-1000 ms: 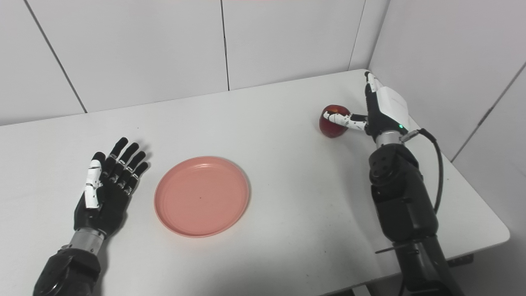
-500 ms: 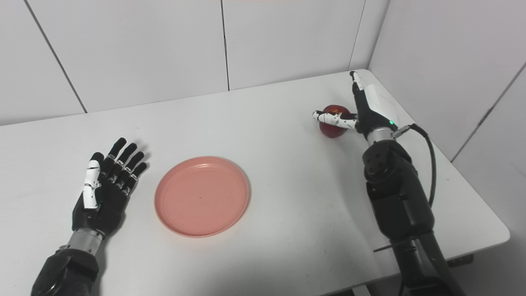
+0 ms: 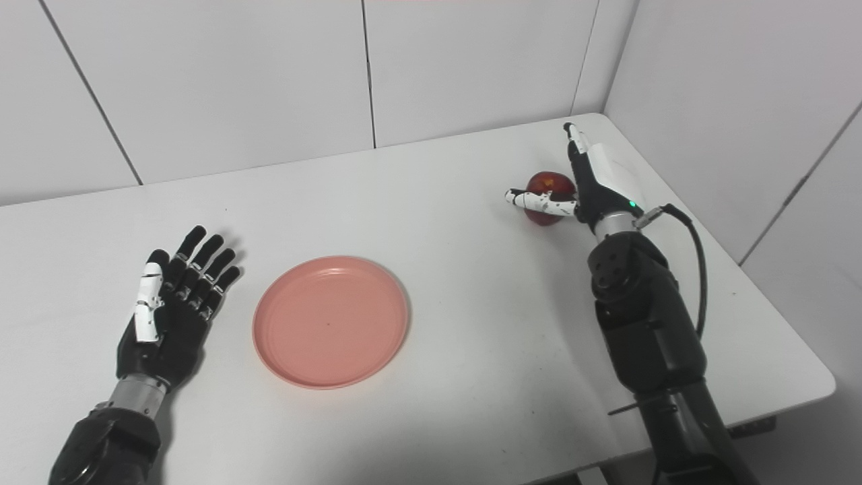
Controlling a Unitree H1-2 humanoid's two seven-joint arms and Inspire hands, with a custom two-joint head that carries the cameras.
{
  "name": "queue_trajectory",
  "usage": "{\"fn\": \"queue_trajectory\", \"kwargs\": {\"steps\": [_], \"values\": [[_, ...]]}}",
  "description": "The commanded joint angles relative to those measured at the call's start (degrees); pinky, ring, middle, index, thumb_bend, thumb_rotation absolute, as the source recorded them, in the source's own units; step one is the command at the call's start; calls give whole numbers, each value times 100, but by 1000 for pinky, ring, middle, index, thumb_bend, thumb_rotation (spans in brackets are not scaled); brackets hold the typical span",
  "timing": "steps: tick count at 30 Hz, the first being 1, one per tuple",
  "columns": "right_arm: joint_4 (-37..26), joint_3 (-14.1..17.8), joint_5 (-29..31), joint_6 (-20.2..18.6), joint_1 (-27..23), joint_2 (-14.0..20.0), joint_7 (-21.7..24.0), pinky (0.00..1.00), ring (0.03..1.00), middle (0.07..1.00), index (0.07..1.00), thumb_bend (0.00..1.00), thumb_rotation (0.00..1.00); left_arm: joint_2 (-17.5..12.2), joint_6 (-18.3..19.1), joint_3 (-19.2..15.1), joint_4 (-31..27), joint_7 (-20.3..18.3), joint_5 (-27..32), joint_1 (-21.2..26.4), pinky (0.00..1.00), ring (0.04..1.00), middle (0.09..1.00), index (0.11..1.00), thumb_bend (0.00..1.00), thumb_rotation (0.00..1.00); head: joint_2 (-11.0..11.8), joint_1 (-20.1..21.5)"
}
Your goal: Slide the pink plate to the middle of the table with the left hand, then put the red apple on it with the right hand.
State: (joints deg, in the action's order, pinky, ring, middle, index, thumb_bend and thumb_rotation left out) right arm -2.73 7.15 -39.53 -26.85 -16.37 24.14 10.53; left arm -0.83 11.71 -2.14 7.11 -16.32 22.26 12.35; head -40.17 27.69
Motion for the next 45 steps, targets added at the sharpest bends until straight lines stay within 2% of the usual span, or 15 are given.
{"fn": "queue_trajectory", "kwargs": {"steps": [1, 24, 31, 35, 45], "values": [[-86, 45, -1, -3, -265, 138, -91, 811, 927, 978, 992, 1000, 555, -22, 211, -14, 40, 86, -9, -111, 940, 931, 943, 924, 385, 1000, -5, -8], [267, 47, -84, -4, -442, 141, -7, 813, 930, 977, 996, 1000, 520, -27, 225, 6, 3, 95, -49, -146, 938, 930, 939, 923, 388, 1000, -35, -43], [382, 32, 23, -3, -488, 160, -120, 818, 929, 969, 977, 1000, 490, -22, 262, 14, -34, 118, -63, -155, 938, 927, 934, 918, 388, 1000, -40, -52], [346, 124, 19, -3, -518, 90, -32, 841, 937, 964, 960, 1000, 456, -14, 252, 13, -30, 111, -55, -158, 939, 928, 938, 923, 388, 1000, -45, -55], [639, 220, -154, -5, -650, 54, 221, 842, 944, 963, 950, 1000, 449, -29, 274, 23, -62, 104, -58, -173, 944, 932, 940, 926, 394, 1000, -59, -64]]}}
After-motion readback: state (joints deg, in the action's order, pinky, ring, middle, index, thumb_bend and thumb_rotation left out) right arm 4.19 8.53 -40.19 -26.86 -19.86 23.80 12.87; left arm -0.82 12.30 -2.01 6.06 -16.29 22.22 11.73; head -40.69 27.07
